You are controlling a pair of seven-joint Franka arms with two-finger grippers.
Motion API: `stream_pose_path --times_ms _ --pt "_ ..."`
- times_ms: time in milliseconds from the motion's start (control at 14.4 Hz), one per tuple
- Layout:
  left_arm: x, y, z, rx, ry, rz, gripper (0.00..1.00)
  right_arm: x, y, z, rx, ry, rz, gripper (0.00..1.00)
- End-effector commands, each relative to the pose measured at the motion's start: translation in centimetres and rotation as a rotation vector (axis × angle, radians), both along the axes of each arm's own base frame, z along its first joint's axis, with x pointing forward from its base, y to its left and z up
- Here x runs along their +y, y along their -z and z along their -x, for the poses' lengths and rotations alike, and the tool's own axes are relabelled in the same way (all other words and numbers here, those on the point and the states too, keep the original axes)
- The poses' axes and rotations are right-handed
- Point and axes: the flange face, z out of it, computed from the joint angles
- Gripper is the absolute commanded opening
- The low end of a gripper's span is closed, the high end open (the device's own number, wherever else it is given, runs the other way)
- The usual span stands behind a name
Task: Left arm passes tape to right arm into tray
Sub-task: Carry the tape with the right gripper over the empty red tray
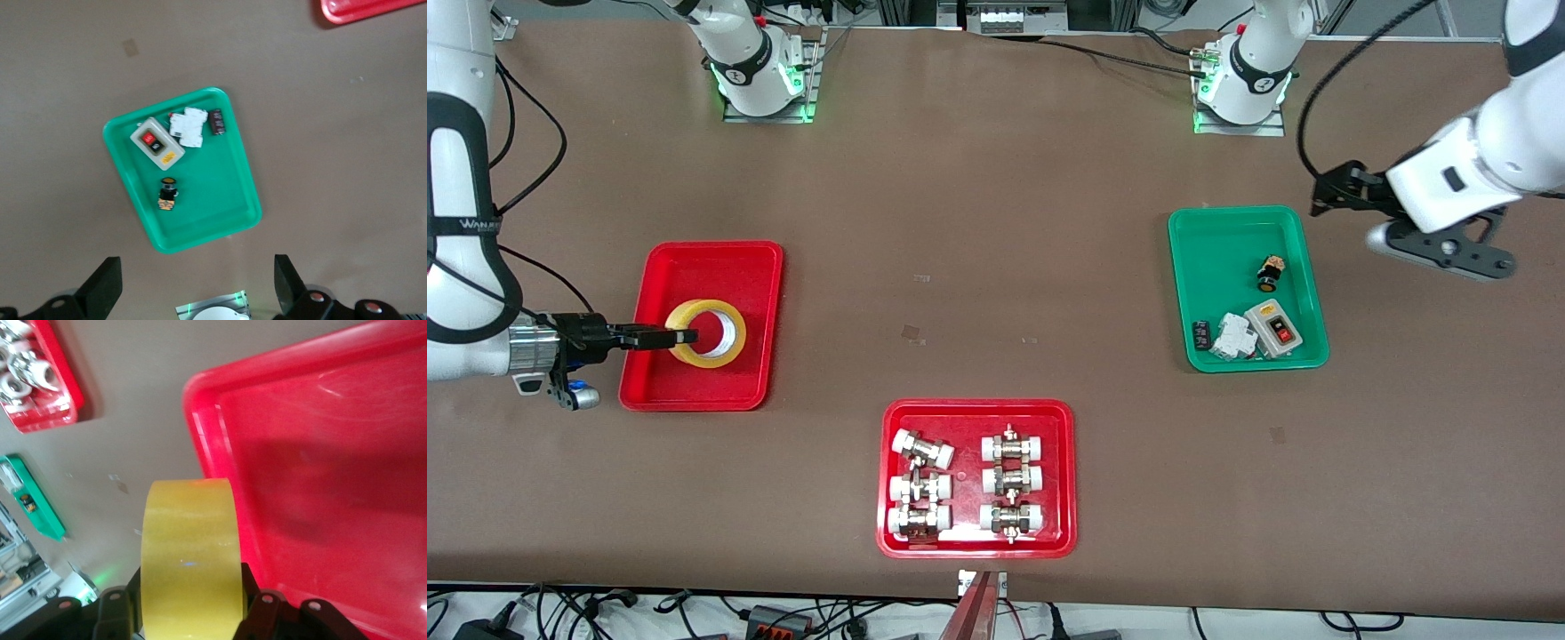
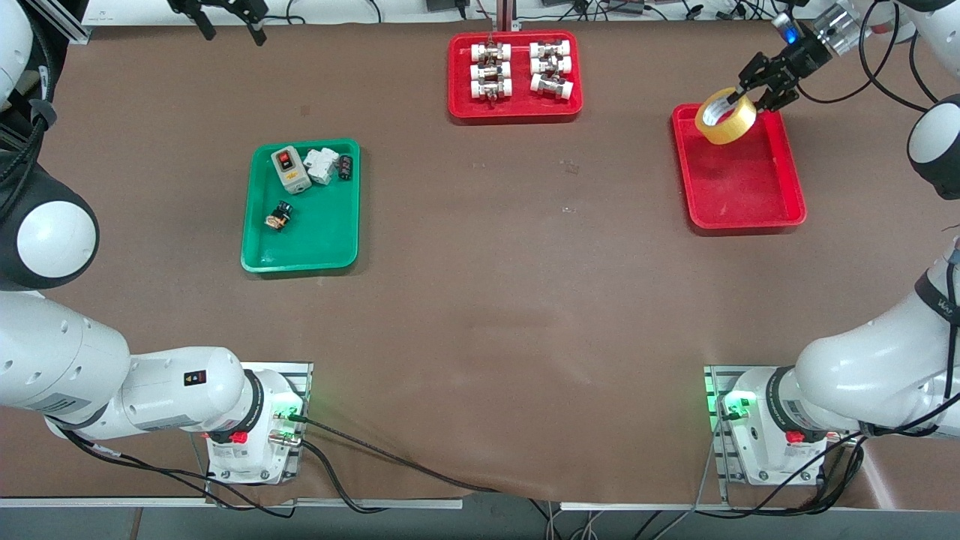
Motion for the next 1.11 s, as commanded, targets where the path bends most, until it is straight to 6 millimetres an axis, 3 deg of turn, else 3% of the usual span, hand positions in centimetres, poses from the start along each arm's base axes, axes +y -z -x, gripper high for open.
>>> stream_pose_path --times_ms 0,138,277,415,692,831,969,1038 --pt "3.2 -1.4 -0.7 -0.075 -0.035 -0.033 1.00 -2.4 2.1 1.3 -0.022 -0.048 -0.085 0.33" --pt "4.9 -1.9 -0.3 -0.085 -0.076 -0.051 1.00 -3.6 4.6 1.9 -0.018 -0.054 -0.119 0.33" --pt "6.3 -2.3 0.7 -0.123 -0.108 -0.064 1.00 -3.9 5.8 2.4 -0.012 -0.070 -0.146 0.33" --pt "8.0 -1.2 1.9 -0.179 -0.156 -0.063 1.00 -4.4 6.1 3.2 0.020 -0.067 -0.183 0.33" --pt "8.9 -0.5 2.8 -0.189 -0.181 -0.066 1.00 -4.5 6.7 3.3 0.026 -0.066 -0.189 0.35" --pt "9.6 -0.5 2.8 -0.186 -0.208 -0.068 1.00 -4.6 7.1 3.4 0.027 -0.065 -0.188 0.50" --pt "9.7 -0.7 2.7 -0.189 -0.212 -0.069 1.00 -4.6 7.9 3.5 0.036 -0.062 -0.191 1.00" --pt "9.6 -0.7 2.7 -0.188 -0.213 -0.067 1.00 -4.5 8.0 3.5 0.036 -0.063 -0.194 1.00"
